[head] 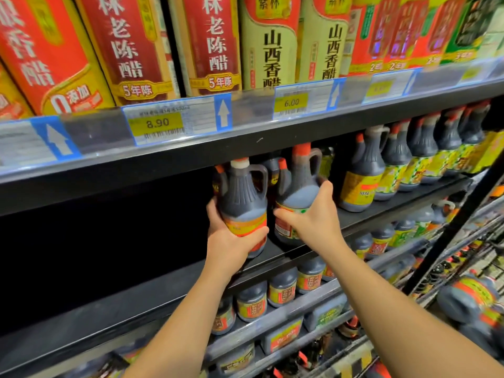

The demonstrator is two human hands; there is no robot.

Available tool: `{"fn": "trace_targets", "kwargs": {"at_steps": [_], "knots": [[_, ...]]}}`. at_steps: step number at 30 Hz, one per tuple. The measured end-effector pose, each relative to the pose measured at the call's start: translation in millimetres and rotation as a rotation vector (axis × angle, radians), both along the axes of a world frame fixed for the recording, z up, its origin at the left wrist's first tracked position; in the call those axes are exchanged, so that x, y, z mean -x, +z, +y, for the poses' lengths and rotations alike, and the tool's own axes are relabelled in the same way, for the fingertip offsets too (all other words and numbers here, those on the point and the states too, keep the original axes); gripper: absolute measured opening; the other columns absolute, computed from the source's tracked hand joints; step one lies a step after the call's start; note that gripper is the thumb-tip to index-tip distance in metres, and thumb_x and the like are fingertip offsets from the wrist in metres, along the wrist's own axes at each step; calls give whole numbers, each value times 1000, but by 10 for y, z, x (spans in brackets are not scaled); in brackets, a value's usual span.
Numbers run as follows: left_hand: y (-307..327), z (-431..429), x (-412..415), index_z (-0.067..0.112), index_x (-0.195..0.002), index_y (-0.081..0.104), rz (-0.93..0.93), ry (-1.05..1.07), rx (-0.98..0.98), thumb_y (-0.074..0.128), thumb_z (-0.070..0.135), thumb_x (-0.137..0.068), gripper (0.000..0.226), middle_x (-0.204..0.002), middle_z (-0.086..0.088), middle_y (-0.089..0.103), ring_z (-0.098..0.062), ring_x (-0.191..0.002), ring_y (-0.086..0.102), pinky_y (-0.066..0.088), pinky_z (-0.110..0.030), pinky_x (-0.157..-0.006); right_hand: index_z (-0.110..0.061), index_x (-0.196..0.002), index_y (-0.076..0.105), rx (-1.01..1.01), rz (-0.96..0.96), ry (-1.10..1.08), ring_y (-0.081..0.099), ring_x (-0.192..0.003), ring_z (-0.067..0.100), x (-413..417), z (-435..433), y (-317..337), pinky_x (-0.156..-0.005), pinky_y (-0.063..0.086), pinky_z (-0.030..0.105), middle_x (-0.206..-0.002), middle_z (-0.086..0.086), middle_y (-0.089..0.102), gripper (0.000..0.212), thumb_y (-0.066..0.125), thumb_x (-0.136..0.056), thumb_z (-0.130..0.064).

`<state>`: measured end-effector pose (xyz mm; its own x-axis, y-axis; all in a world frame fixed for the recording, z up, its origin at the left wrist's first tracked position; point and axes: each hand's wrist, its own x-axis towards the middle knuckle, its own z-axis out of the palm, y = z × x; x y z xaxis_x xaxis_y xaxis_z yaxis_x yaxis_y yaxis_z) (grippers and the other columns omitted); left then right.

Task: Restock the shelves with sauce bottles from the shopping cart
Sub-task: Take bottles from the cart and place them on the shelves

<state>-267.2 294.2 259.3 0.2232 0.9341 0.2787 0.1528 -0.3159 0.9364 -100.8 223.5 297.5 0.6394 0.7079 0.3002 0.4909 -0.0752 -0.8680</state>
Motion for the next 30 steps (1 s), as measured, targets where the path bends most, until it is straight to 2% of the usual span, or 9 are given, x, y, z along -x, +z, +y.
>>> {"fn": "trace_targets", "kwargs": {"at_steps": [3, 4, 7, 10, 12, 19, 24, 27, 30], "knots": [[-2, 60, -48, 49, -139, 16, 30, 1, 9, 81, 56, -46, 115, -135, 7, 49, -11, -113, 55, 44, -24, -91, -17, -129, 31, 22, 18, 44, 58, -115, 21, -49, 93, 0, -95, 49, 50, -124, 0, 57, 94, 88, -60, -45], [1, 78, -70, 49, -139, 17, 29, -1, 8, 81, 55, -45, 114, -137, 6, 47, -12, -114, 54, 43, -25, -92, -17, -134, 28, 21, 22, 56, 57, -116, 20, -61, 110, 3, -96, 50, 49, -127, 0, 56, 99, 89, -61, -44], [-1, 147, -144, 50, -134, 22, 12, -2, -5, 86, 46, -47, 108, -134, 9, 45, -8, -113, 52, 39, -15, -87, -21, -142, 21, 1, 23, 80, 56, -120, 18, -86, 142, 26, -98, 49, 47, -133, 0, 54, 108, 90, -61, -41], [-5, 212, -201, 44, -140, 20, 24, 28, 8, 93, 28, -54, 114, -141, 4, 43, -13, -120, 51, 39, -24, -95, -21, -144, 19, 10, 13, 91, 55, -122, 20, -108, 181, 45, -98, 48, 48, -137, 1, 51, 112, 89, -60, -42], [-4, 231, -230, 42, -142, 19, 28, 42, 16, 94, 25, -55, 116, -143, 2, 42, -14, -121, 50, 38, -27, -96, -23, -146, 17, 21, 11, 95, 54, -123, 22, -113, 205, 43, -98, 48, 50, -139, 1, 50, 114, 87, -59, -46], [13, 263, -269, 43, -141, 18, 40, 42, 27, 94, 24, -55, 116, -144, 3, 42, -15, -124, 48, 36, -28, -97, -27, -148, 15, 41, 15, 87, 55, -124, 21, -110, 251, 11, -100, 47, 50, -139, -3, 52, 111, 86, -65, -46], [51, 262, -287, 35, -145, 18, 61, 63, 27, 96, 25, -53, 121, -145, -1, 41, -22, -128, 48, 39, -33, -102, -27, -148, 14, 79, 4, 93, 55, -123, 22, -111, 218, 58, -100, 46, 50, -137, -4, 53, 111, 84, -66, -49], [36, 176, -239, 34, -149, 10, 121, 79, 39, 96, 32, -53, 129, -151, -5, 28, -25, -136, 39, 35, -34, -106, -17, -153, 7, 149, -32, 120, 48, -131, 23, -141, 153, 96, -102, 44, 51, -147, 2, 44, 122, 85, -65, -50], [-3, 18, -124, 43, -146, 10, 124, 89, -9, 93, 38, -56, 123, -148, -1, 21, -20, -131, 38, 35, -26, -97, -7, -152, 9, 180, -113, 91, 39, -138, 24, -190, 1, 64, -105, 42, 50, -154, 8, 32, 122, 82, -67, -55]]}}
